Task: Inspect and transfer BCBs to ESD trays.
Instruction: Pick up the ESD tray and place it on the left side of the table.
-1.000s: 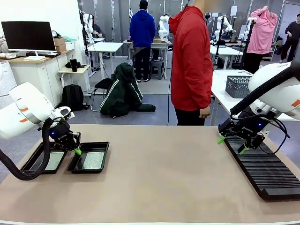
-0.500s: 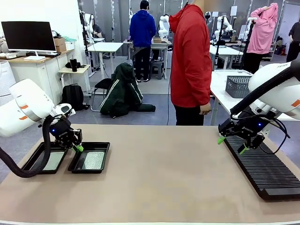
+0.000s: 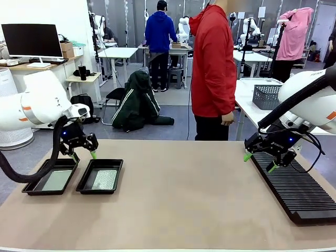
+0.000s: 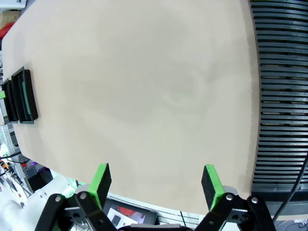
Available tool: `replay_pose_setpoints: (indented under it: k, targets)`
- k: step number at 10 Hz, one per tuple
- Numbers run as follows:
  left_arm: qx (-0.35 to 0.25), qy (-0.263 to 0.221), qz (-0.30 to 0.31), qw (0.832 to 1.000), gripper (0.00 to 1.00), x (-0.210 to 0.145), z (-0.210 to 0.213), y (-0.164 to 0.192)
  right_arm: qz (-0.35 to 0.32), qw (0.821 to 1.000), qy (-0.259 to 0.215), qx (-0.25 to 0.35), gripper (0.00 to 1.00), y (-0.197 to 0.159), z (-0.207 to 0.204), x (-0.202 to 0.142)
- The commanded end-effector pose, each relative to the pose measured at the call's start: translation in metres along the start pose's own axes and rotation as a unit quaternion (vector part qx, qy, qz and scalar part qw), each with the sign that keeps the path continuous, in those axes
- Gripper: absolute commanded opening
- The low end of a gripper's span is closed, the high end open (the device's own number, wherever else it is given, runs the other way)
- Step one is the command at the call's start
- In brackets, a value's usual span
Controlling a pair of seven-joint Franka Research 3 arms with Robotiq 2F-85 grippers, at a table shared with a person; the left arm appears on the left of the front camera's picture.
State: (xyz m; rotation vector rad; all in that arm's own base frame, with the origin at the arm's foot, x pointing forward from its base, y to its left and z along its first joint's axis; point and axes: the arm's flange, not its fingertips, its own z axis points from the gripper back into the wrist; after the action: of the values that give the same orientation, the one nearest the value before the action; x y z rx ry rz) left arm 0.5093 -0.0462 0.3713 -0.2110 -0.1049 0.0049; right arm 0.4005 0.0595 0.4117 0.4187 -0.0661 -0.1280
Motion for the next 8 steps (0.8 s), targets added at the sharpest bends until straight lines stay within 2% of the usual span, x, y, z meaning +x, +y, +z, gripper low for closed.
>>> replay_pose_setpoints:
  k: [1, 4, 8]
  targets:
    - [0.048, 0.004, -0.005, 0.999, 1.0, -0.002, 0.025, -0.024, -0.007, 1.0, 0.002, 0.0, 1.0, 0.001, -0.001, 0.002]
    - [0.108, 0.014, -0.032, 0.994, 1.0, -0.009, 0.069, -0.043, -0.007, 1.0, 0.002, 0.0, 1.0, 0.001, -0.001, 0.002]
    - [0.109, 0.034, -0.056, 0.992, 1.0, -0.01, 0.092, -0.054, -0.007, 1.0, 0.002, 0.0, 1.0, 0.001, -0.001, 0.002]
